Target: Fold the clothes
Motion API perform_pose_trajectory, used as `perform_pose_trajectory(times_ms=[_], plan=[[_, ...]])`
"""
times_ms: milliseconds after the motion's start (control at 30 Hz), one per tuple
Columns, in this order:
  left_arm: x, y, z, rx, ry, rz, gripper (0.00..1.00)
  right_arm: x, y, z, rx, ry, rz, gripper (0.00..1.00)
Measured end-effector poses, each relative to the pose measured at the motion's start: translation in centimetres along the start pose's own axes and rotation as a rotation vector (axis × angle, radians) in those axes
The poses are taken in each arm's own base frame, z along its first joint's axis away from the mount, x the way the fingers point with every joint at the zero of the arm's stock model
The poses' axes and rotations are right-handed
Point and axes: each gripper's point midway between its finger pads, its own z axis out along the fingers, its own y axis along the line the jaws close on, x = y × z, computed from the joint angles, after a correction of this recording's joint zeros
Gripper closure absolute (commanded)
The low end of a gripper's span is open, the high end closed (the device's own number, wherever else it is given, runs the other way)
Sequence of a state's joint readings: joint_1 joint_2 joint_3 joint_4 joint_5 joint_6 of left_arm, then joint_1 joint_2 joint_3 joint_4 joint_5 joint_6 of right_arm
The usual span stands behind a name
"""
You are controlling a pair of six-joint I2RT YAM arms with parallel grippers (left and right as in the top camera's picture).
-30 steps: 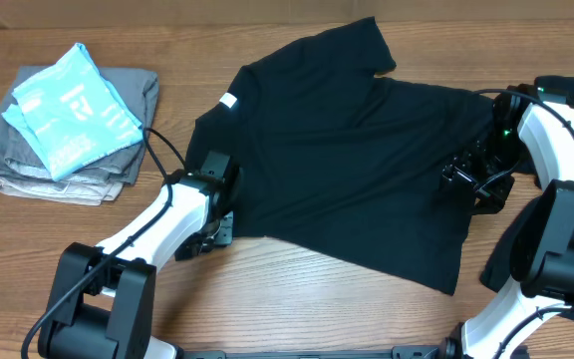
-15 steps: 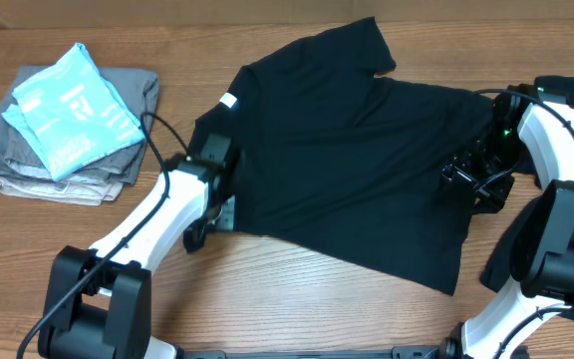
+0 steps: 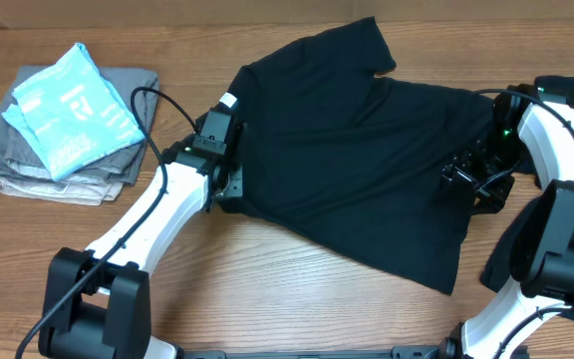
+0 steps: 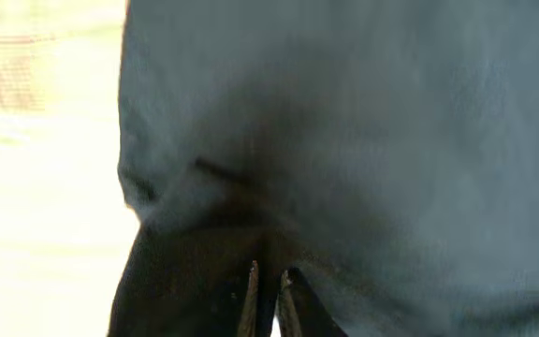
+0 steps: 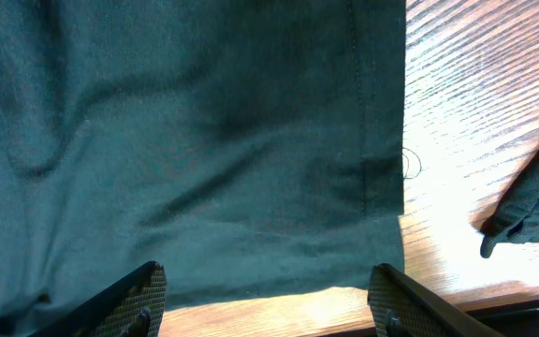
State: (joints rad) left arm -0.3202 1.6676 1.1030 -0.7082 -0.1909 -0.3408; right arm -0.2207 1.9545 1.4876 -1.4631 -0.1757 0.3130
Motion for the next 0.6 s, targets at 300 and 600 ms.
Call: perform_pose_trajectory(times_ms=[300,600], plan=[[-3.8,-0.6,-0.1,0.016,-0.159,-0.039,0.26,0.1,0.0,0.0,0.001,0.003,0.001,0.26],[-2.5,0.7,-4.7,-0.037,-0.004,-0.084,0.34,0.1,0.0,0.0,0.001,0.003,0.000,0.26]])
